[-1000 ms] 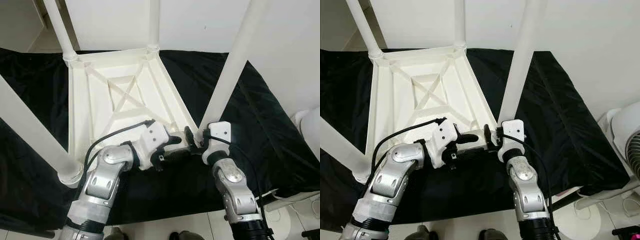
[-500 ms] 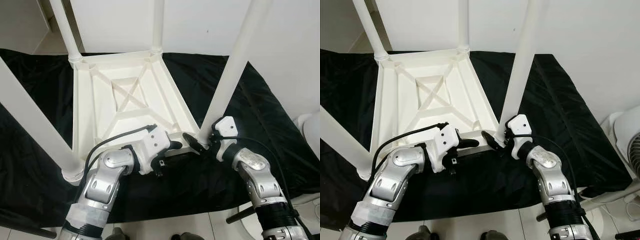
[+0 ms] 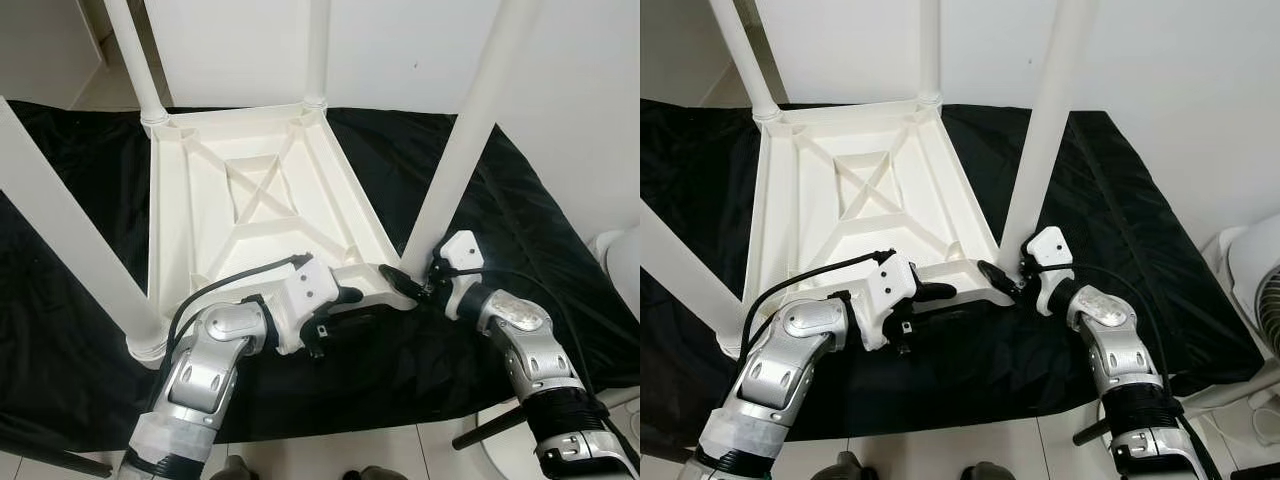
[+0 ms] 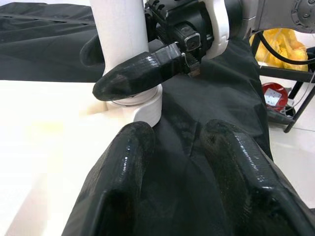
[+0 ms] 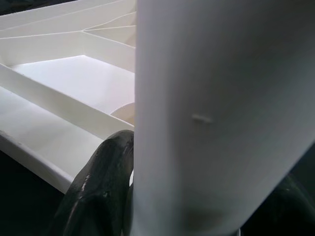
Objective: Building children table
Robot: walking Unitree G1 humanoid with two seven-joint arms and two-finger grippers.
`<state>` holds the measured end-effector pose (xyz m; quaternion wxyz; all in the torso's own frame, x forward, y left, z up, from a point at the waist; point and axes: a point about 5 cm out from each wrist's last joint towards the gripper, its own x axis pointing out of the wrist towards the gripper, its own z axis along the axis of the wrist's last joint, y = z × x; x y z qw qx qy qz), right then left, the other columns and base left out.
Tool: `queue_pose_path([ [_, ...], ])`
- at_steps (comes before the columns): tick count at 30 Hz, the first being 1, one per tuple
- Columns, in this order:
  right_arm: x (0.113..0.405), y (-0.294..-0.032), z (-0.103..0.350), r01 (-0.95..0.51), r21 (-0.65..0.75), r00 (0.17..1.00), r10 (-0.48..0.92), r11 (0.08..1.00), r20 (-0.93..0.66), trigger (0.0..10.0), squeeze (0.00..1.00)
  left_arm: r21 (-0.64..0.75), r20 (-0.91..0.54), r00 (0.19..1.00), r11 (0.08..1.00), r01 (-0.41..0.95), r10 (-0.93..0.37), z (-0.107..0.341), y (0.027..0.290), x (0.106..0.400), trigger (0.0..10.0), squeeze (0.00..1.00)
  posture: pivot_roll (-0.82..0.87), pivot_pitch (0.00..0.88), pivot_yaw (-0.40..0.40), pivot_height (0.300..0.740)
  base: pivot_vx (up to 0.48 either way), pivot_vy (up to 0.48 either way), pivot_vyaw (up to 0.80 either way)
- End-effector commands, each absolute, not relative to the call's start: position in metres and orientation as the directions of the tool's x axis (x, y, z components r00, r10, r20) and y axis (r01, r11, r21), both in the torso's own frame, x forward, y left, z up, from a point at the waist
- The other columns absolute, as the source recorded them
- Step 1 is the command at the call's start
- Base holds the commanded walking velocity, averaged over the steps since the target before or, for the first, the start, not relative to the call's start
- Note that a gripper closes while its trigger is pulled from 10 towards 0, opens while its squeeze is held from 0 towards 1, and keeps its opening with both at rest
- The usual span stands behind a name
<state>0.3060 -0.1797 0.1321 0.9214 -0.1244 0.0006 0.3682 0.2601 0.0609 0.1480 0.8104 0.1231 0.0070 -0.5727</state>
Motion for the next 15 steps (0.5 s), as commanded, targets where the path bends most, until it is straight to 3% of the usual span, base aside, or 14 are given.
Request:
queue_pose_path([
  [1,0.302,-0.182,0.125,-0.686,-0.202,0.725,0.679,0.699,-0.116,0.2,0.0,0.213,-0.131,0.444,0.412,0.886,-0.887,0.15,0.062,0.263,10.0,0.0,-0.06,0.02,-0.014,0.74,0.0,0.0,0.0],
  [2,0.302,-0.182,0.125,-0.686,-0.202,0.725,0.679,0.699,-0.116,0.2,0.0,0.213,-0.131,0.444,0.412,0.886,-0.887,0.15,0.062,0.263,10.0,0.0,-0.06,0.02,-0.014,0.74,0.0,0.0,0.0],
  [3,0.3,-0.18,0.126,-0.675,-0.189,0.735,0.671,0.713,-0.098,10.0,0.0,0.213,-0.131,0.443,0.412,0.886,-0.887,0.15,0.061,0.264,10.0,0.0,-0.06,0.021,-0.014,0.74,0.0,0.0,0.0],
  [13,0.294,-0.174,0.127,-0.546,-0.192,0.833,0.552,0.815,-0.028,10.0,0.0,0.212,-0.132,0.441,0.409,0.887,-0.888,0.151,0.061,0.264,10.0,0.0,-0.07,0.021,-0.009,0.74,0.0,0.0,0.0],
  [15,0.288,-0.164,0.128,-0.41,-0.166,0.907,0.42,0.897,0.029,10.0,0.0,0.211,-0.133,0.435,0.404,0.89,-0.891,0.15,0.06,0.264,10.0,0.0,-0.08,0.026,-0.003,0.74,0.0,0.0,0.0],
])
